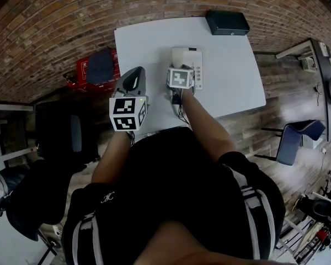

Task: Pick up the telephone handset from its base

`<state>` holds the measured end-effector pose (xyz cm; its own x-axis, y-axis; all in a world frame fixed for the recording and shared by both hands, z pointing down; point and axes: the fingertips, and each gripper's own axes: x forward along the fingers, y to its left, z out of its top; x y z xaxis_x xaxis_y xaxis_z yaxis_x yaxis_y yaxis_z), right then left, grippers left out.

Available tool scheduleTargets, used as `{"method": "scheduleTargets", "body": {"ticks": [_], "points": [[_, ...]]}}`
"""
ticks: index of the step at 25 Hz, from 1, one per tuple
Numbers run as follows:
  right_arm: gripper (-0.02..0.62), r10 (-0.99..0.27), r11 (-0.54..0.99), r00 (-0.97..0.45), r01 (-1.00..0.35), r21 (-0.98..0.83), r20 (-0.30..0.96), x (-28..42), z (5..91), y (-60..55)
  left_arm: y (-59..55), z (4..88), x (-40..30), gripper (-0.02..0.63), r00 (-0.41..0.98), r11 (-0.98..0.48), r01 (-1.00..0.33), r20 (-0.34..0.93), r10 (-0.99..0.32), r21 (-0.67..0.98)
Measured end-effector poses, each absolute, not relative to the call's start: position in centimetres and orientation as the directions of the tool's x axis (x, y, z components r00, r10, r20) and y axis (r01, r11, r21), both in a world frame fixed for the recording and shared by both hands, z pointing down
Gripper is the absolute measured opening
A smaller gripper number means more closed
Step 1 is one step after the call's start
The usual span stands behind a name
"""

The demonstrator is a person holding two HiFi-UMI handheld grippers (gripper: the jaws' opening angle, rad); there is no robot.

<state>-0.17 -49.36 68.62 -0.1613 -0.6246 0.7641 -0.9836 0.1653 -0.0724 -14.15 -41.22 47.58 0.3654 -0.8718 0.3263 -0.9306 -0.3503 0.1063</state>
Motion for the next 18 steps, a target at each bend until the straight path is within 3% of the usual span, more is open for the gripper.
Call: {"method": "scheduleTargets", "body": {"ticks": [8, 18], "points": [[0.198, -0.702, 0.182, -0.187, -0.980, -0.081, 0.687, 0.4, 65.2, -48.3, -41.6, 47.4, -13.6, 0.000, 0.378, -0.361, -0.926, 0.316, -0.870, 0.112], [0.196, -0.861, 0.196, -0.273, -0.957, -0.214, 0.430, 1.8, 56.2, -46.9, -41.3, 47.5, -12.1, 0.000, 0.410, -0.394, -0.912, 0.304, -0.860, 0.115]]}}
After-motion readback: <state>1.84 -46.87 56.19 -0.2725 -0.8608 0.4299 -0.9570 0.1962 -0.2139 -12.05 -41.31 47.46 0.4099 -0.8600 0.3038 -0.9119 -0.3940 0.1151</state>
